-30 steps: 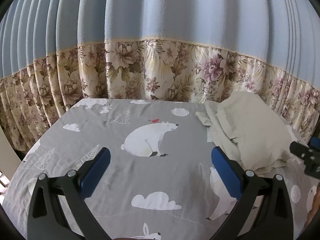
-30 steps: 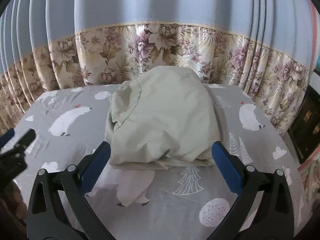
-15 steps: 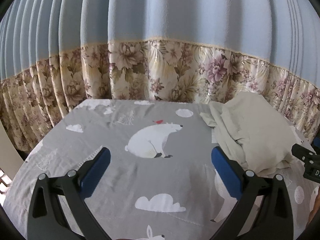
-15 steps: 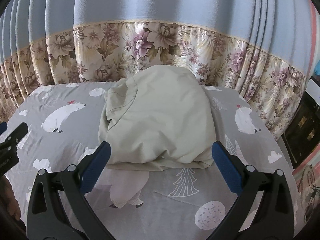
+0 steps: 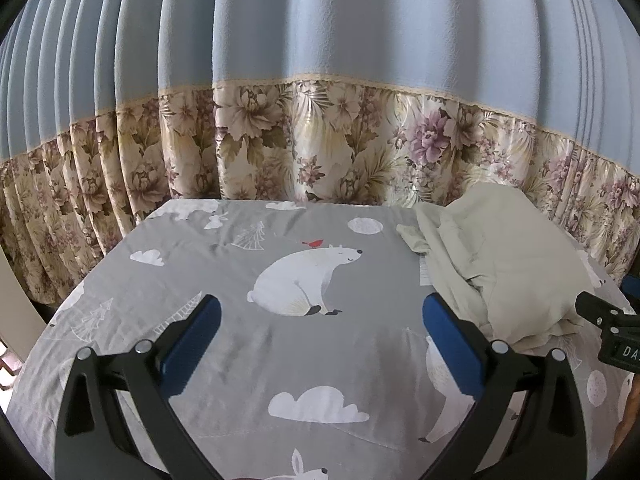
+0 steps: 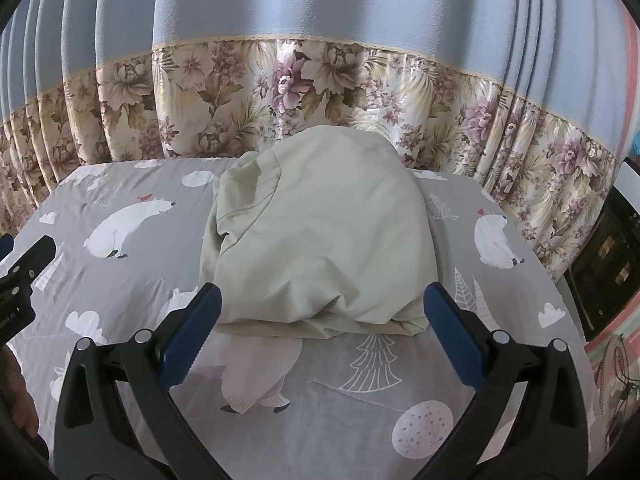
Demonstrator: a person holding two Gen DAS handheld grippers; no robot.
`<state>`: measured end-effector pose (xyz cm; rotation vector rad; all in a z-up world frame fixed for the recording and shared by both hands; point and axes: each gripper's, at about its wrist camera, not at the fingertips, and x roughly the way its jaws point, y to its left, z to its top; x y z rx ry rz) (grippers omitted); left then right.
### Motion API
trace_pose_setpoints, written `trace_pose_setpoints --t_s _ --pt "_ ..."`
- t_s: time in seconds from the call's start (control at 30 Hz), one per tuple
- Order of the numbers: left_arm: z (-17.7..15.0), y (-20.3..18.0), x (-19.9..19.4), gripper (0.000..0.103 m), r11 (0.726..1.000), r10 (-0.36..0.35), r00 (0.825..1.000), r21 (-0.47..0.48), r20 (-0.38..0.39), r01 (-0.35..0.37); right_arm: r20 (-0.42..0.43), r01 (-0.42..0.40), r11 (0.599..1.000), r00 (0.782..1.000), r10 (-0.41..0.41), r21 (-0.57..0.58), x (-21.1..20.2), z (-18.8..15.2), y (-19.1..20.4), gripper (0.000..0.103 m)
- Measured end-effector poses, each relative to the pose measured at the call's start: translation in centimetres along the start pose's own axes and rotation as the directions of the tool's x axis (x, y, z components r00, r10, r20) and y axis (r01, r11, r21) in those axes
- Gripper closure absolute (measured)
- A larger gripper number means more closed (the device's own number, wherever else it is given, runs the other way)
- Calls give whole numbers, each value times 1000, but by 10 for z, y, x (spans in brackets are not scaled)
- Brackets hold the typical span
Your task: Fold large clothes
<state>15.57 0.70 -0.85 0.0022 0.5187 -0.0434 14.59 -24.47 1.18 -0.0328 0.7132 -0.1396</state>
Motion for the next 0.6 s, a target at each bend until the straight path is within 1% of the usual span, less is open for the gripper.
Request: trace_pose_setpoints --t_s 0.17,0.37,0.6 --pt "3 3 -2 2 1000 6 1000 -1 16 -6 -1 -4 1000 1000 4 -4 1 -1 1 3" --pt "4 7 -2 2 1000 8 1000 -16 16 -8 2 -6 1000 1000 6 -9 0 -3 0 3" --pt "3 10 0 2 999 -25 1000 -21 3 26 2 -7 1000 1000 7 -9 0 -1 1 3"
